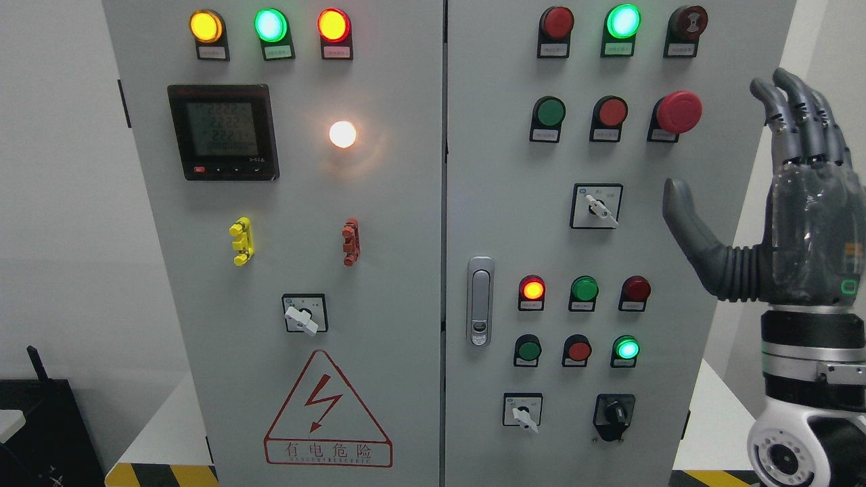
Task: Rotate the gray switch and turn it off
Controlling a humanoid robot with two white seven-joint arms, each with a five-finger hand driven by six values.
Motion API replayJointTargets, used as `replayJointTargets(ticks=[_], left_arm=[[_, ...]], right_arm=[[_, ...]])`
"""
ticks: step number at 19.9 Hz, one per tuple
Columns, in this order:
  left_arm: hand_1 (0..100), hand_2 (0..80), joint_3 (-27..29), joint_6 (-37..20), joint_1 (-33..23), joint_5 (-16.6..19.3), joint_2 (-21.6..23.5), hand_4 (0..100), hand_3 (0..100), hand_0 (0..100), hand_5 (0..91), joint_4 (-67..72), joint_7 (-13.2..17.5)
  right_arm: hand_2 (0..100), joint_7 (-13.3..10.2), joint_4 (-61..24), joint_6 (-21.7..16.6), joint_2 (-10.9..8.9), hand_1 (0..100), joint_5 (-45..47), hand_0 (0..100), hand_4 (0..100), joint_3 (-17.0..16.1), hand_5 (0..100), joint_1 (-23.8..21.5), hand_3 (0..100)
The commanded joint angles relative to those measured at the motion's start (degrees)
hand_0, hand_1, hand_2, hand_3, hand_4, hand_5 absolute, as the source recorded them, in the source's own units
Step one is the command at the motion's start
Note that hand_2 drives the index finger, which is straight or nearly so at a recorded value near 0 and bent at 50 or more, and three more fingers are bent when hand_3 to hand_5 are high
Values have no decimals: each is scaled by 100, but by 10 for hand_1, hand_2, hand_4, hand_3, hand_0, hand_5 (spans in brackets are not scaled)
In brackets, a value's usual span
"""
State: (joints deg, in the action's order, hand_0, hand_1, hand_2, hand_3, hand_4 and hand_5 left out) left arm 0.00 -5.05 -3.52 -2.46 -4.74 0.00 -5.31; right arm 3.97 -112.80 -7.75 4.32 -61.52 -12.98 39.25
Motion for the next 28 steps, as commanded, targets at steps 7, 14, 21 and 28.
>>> replayJointTargets(ticks=[7,14,21,28], left_arm=[[389,0,-9,4,0,0,0,0,0,120,0,79,-5],[389,0,-9,4,0,0,0,0,0,120,0,79,-5],[389,0,-9,4,0,0,0,0,0,120,0,79,-5],[389,0,-9,4,0,0,0,0,0,120,0,79,-5]], right_arm=[[0,16,-5,-7,8,309,-1,307,0,-21,0,4,0],[0,-27,4,-7,34,315,34,309,0,41,0,-22,12],[63,-142,4,-33,122,371,316,275,498,252,535,-250,553],[247,-256,4,19,298,356,404,301,706,410,899,-426,644]])
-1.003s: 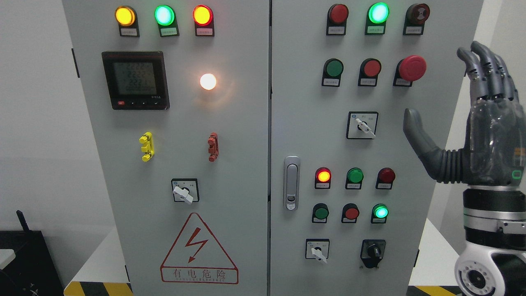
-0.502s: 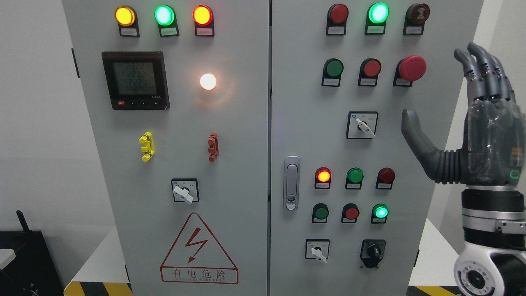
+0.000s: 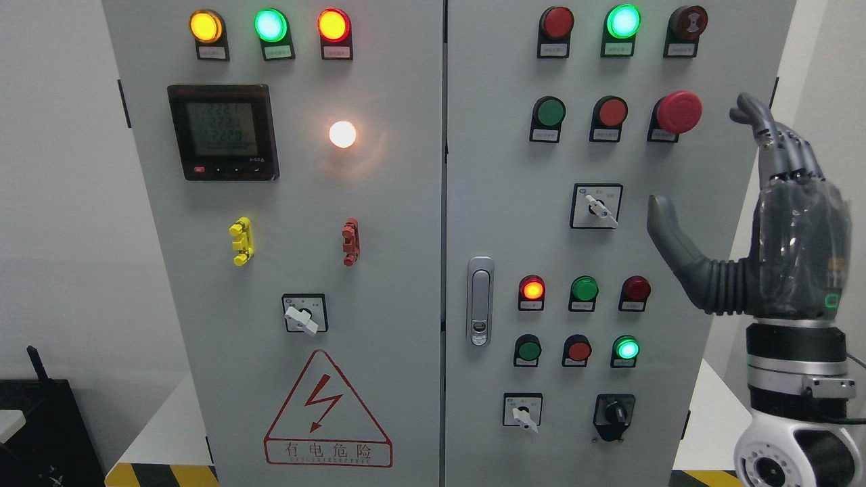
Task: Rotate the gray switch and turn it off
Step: 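Move the right hand toward the gray rotary switch below the red button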
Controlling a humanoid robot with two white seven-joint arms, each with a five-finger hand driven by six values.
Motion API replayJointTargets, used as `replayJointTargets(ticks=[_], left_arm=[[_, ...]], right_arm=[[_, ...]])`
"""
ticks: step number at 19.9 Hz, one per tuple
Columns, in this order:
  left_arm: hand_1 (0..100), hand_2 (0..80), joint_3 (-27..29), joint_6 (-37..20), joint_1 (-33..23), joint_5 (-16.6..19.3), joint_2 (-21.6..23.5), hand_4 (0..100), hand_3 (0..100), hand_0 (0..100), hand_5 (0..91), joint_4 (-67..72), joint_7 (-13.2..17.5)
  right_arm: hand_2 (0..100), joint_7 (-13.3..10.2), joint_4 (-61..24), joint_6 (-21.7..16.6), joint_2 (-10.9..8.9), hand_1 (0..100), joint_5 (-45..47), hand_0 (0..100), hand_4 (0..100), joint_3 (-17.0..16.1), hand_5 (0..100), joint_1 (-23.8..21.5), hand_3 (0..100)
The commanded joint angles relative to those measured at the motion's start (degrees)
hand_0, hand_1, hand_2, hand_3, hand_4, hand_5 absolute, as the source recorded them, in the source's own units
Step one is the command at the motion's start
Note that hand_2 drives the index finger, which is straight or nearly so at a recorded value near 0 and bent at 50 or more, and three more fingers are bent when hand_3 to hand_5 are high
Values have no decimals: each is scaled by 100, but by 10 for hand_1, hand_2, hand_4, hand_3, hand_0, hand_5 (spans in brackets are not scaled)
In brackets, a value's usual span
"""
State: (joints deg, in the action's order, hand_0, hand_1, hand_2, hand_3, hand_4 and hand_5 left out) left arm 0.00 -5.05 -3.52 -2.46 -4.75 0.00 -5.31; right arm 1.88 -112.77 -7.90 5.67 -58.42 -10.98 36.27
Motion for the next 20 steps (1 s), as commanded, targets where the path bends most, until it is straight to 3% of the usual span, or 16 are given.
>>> replayJointTargets(ticks=[1,7,14,20], left_arm=[[389,0,-9,4,0,0,0,0,0,120,0,79,-5],[389,0,-9,4,0,0,0,0,0,120,0,79,-5],[389,0,-9,4,0,0,0,0,0,120,0,79,4],[389,0,-9,4,0,0,0,0,0,120,0,79,-5]], right_arm=[[283,-47,1,68,162,349,94,304,771,236,977,-155,672],[423,-47,1,587,153,343,94,260,850,500,1000,-226,827],[495,-21,45,1000,153,330,85,149,863,720,1000,-340,844],[512,5,194,1334,153,348,59,123,891,843,1000,-288,873]])
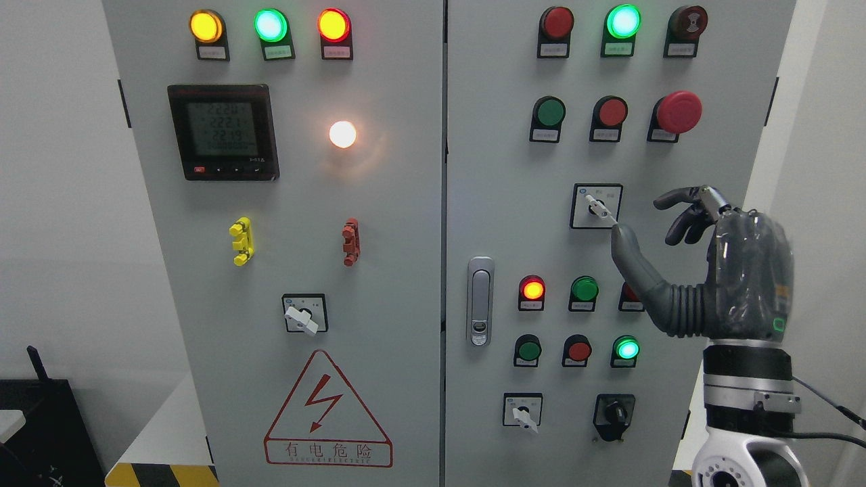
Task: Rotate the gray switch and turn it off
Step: 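Move the right hand toward the gray rotary switch below the red button, then close the right hand's fingers around the gray switch knob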
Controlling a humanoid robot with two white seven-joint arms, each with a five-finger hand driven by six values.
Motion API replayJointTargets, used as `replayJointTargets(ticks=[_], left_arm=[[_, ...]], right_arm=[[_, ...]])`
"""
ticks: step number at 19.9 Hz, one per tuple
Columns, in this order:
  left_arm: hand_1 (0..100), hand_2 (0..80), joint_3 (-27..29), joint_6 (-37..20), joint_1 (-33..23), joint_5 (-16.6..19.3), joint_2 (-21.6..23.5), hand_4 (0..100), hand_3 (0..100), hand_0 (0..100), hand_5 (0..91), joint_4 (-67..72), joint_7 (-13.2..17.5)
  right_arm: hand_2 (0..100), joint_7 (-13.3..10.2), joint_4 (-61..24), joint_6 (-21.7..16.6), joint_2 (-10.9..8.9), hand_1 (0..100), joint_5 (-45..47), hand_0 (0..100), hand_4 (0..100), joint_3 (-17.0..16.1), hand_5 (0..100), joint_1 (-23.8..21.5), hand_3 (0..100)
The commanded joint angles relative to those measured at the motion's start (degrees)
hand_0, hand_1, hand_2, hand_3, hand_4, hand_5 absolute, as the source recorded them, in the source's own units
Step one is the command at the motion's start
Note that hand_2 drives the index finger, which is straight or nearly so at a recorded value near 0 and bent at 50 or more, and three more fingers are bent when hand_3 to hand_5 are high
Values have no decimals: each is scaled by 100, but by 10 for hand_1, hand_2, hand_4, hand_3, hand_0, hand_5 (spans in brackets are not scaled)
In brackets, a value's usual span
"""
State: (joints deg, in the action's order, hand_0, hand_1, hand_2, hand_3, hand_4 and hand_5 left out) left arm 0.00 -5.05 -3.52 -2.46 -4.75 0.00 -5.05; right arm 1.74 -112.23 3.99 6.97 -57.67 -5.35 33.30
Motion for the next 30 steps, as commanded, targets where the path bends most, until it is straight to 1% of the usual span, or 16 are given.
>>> replayJointTargets(ticks=[1,4,7,13,16,30], left_arm=[[389,0,-9,4,0,0,0,0,0,120,0,79,-31],[389,0,-9,4,0,0,0,0,0,120,0,79,-31],[389,0,-9,4,0,0,0,0,0,120,0,88,-22],[389,0,-9,4,0,0,0,0,0,120,0,79,-22],[389,0,-9,4,0,0,0,0,0,120,0,79,-22],[389,0,-9,4,0,0,0,0,0,120,0,79,-22]], right_arm=[[514,37,157,163,24,351,-25,121,892,280,1000,9,877],[516,37,192,198,24,363,-78,112,894,280,1000,36,882],[517,72,262,540,15,368,-78,107,896,280,1000,176,884],[521,152,359,620,7,373,-95,101,898,280,1000,317,882],[521,160,412,857,-2,375,-87,98,898,332,1000,431,879],[560,160,588,910,-11,396,-262,88,900,350,1000,546,875]])
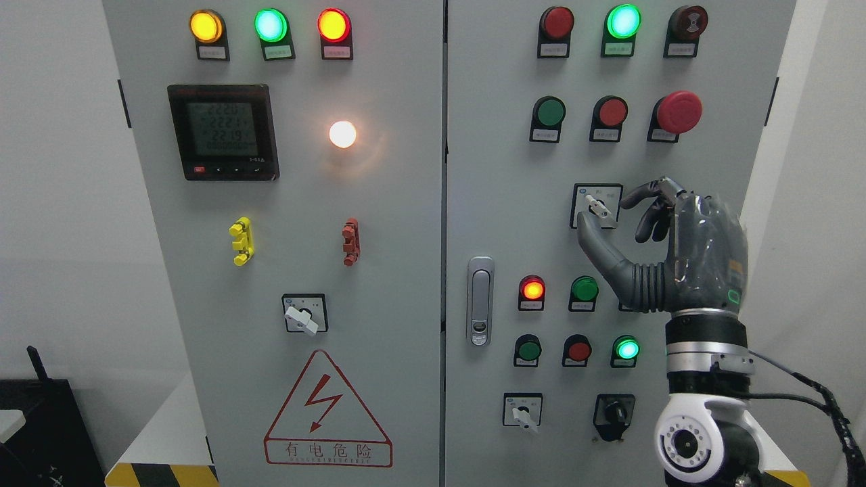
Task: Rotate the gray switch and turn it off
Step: 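Close the right hand's fingers around the gray switch knob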
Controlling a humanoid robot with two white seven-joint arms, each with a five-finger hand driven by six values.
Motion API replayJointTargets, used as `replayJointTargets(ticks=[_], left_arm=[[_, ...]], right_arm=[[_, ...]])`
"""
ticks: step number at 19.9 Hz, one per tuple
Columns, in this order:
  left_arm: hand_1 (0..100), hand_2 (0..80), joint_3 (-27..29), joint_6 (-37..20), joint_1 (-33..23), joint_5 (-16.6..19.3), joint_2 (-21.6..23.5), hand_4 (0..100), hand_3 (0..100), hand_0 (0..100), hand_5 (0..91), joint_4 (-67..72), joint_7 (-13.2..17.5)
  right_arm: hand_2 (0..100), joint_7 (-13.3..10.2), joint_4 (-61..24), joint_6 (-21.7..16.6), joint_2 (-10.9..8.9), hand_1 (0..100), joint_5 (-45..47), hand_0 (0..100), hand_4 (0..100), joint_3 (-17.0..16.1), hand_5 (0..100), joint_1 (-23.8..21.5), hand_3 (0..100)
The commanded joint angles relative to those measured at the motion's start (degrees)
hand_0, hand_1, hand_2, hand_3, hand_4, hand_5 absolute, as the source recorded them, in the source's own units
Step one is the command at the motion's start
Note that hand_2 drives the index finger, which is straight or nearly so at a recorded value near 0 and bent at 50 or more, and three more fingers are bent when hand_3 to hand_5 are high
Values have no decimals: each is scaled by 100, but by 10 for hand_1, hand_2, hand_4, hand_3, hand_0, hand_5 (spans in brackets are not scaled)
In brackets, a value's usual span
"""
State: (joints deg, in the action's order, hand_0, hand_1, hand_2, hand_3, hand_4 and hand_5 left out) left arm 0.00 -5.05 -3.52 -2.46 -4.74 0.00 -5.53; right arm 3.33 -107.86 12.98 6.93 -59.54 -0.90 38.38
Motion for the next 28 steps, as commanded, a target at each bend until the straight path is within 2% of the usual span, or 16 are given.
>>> replayJointTargets(ticks=[1,5,8,16,28], left_arm=[[389,0,-9,4,0,0,0,0,0,120,0,79,17],[389,0,-9,4,0,0,0,0,0,120,0,79,17],[389,0,-9,4,0,0,0,0,0,120,0,79,17],[389,0,-9,4,0,0,0,0,0,120,0,79,17],[389,0,-9,4,0,0,0,0,0,120,0,79,17]], right_arm=[[561,1,159,11,-7,399,-84,88,901,-95,1000,46,876],[568,18,186,90,-16,406,-128,84,902,-95,1000,81,876],[569,185,186,126,-25,416,-172,83,902,-103,1000,81,876],[563,185,186,126,-33,447,-207,68,902,-130,1000,125,875],[583,203,283,126,-33,419,-207,96,901,-121,1000,240,874]])
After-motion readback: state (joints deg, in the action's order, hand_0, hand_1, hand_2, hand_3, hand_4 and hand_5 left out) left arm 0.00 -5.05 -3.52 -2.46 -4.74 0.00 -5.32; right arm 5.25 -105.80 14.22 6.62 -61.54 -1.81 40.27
